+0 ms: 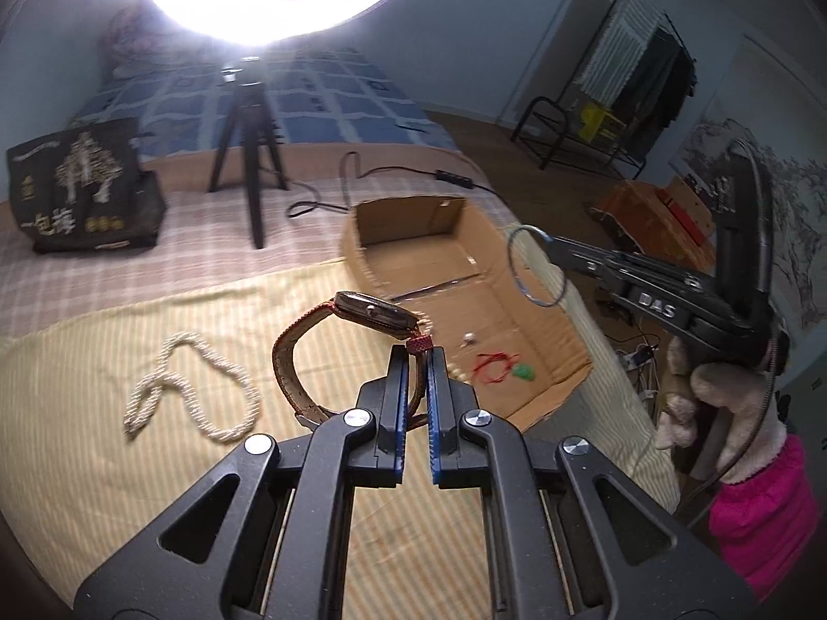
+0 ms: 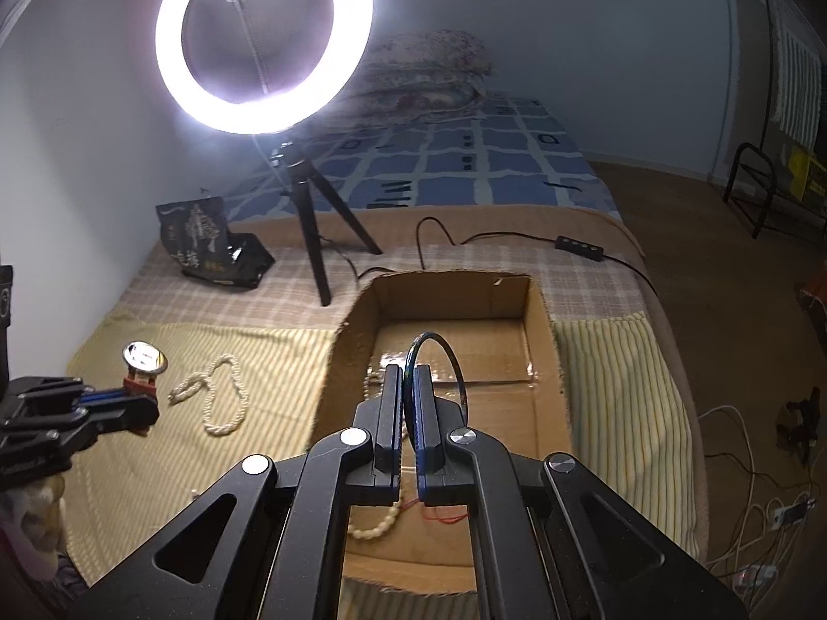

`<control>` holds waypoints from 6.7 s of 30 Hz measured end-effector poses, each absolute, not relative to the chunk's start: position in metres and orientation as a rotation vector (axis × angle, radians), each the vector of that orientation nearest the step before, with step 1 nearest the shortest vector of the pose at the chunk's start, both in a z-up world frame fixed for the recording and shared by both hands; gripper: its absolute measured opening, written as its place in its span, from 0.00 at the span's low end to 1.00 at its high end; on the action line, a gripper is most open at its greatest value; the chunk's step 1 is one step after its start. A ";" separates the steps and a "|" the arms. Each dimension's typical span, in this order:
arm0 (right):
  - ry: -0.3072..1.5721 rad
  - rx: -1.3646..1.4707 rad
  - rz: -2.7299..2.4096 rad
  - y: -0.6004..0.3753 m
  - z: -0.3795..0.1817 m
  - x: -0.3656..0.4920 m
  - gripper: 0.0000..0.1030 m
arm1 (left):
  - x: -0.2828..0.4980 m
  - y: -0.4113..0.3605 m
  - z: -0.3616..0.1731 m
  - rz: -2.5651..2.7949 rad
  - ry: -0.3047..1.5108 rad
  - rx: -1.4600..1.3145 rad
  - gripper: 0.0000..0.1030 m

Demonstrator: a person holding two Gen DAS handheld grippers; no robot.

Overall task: Organize jewelry
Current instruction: 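Carry the bangle in the right gripper and the watch in the left to the box, then open the right gripper to drop the bangle while the left releases the watch into the box, then grasp the white pearl necklace with the left gripper while the right moves to the pearl stud, then grasp the pearl stud earring with the right gripper while the left lifts the necklace, then carry the pearl necklace and pearl stud over the cardboard box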

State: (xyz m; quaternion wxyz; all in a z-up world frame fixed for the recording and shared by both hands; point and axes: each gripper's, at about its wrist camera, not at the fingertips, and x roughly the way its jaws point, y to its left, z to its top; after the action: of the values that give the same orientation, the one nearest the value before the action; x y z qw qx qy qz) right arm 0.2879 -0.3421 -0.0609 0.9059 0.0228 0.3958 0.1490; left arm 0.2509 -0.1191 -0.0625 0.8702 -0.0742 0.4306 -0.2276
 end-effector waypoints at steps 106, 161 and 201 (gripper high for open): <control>0.986 -0.138 0.506 -0.193 -0.099 0.229 0.78 | 0.296 0.061 -0.134 -0.182 1.065 -0.323 0.53; 1.115 -0.291 0.668 -0.134 -0.191 0.227 0.06 | 0.323 0.035 -0.206 -0.154 1.191 -0.174 0.06; 0.914 -0.017 0.500 -0.255 -0.078 0.237 0.06 | 0.285 0.007 -0.057 -0.388 0.883 -0.366 0.06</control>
State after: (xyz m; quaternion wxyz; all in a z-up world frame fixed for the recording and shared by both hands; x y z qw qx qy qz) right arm 0.2366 -0.2551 -0.0776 0.8673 -0.0083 0.4368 0.2386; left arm 0.2851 0.0073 -0.0565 0.8699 -0.1752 0.4221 -0.1854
